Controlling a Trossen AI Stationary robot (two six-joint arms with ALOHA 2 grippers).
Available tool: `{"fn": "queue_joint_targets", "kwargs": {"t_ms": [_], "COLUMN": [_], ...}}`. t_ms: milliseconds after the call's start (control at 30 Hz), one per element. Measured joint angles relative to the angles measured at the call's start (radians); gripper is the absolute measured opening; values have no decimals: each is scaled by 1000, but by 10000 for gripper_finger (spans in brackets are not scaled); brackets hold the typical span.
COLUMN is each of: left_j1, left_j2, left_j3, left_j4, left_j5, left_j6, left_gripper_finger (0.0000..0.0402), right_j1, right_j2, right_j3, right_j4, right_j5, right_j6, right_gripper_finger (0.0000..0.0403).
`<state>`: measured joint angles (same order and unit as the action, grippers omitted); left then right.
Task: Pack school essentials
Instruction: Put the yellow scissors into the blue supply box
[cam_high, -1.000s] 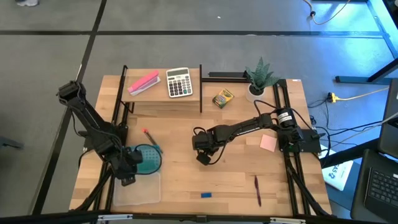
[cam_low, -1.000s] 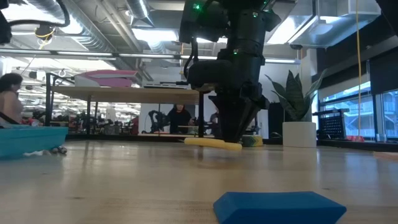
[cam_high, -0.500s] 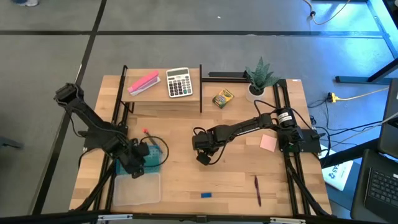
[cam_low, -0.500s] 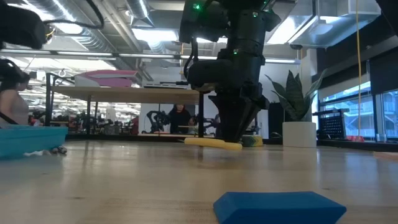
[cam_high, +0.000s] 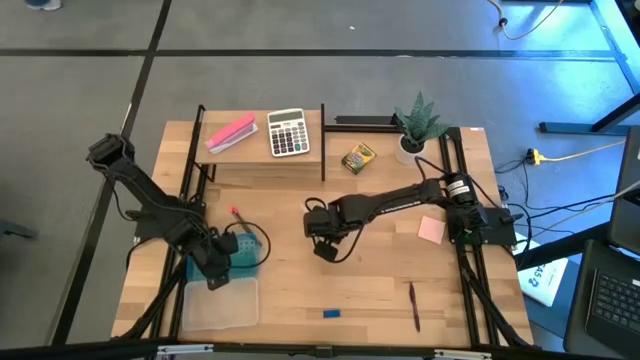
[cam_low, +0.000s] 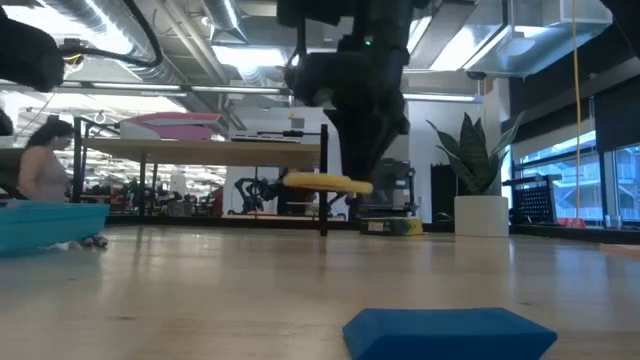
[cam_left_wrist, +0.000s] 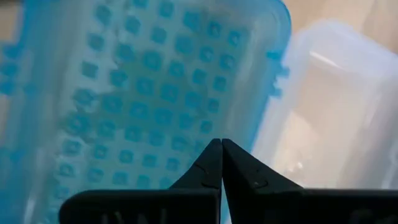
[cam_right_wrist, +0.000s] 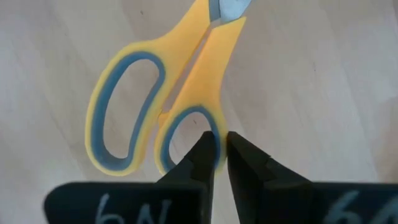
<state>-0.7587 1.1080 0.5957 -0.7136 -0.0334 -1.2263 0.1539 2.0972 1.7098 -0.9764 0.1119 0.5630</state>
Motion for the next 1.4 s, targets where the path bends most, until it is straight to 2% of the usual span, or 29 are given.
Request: {"fn": "queue_joint_targets", "kwargs": {"t_ms": [300,567,700,833,1033,1400], "left_j1": [-130,-279,-303,-263,-155,-25], "left_j2": [-9,31,96,176,273,391], "left_j3": [114,114,114,112,112,112], "left_j4": [32,115,174,237,349,443], "left_j5": [44,37,-29,-51,-54,-61], "left_j6": [26,-164,-185,-118,83,274], "left_gripper_finger": [0,0,0,0,0,0], "right_j1": [0,0,0,0,0,0], "right_j2": [-1,-1,-1,0,0,1], "right_j3": [19,19,19,19,19,19], "right_j4": [6,7,11,16,15,14], "right_j5": [0,1,1,1,2,1], "right_j6": [-60,-104,-103,-100,-100,-108], "right_gripper_finger": [32,36,36,36,37,37]}}
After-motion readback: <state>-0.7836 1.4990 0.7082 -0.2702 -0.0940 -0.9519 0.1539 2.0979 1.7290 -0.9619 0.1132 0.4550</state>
